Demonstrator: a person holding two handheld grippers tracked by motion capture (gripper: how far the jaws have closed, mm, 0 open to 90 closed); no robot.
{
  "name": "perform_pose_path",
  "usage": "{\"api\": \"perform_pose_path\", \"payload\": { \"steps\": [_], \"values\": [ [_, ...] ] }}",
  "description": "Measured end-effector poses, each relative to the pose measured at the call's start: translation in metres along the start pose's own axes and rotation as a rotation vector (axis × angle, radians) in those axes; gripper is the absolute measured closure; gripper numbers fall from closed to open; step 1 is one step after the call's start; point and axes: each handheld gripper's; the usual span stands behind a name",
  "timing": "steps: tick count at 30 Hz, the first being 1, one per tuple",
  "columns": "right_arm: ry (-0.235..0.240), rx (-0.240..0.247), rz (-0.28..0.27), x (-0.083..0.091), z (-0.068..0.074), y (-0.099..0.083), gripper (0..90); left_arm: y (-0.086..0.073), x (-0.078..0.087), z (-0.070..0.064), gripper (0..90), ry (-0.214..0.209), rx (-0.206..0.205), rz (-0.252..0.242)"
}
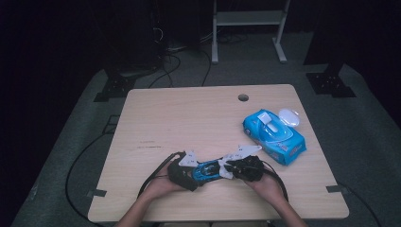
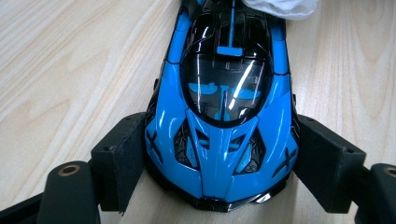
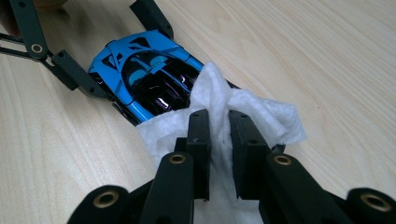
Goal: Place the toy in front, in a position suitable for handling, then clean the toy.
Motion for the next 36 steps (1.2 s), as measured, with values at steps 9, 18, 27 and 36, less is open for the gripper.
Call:
{"api": "perform_pose_path", "payload": {
  "steps": [9,18,27,36],
  "values": [
    [0.041,0.03,-0.032,-0.008,0.015,0.005,78.8,-0.001,0.001,0.0,23.4,-0.006,0.004,0.003],
    [0.016,0.044,-0.015,-0.007,0.011,0.005,78.9,0.0,0.001,-0.001,24.0,0.001,-0.008,0.006],
    [0.04,0.03,-0.036,-0.007,0.017,0.003,79.1,0.001,-0.001,-0.002,24.1,0.003,0.006,-0.003],
    [0.021,-0.023,-0.023,0.0,-0.003,0.001,79.1,0.0,0.002,-0.002,24.1,0.001,-0.002,0.002]
  ]
}}
Point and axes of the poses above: each handheld gripper's, and its own axes: x roughly backward along the jaws, y roughly out of its top, z roughly to its left, and after that the axes turned 13 degrees about -x, right-handed
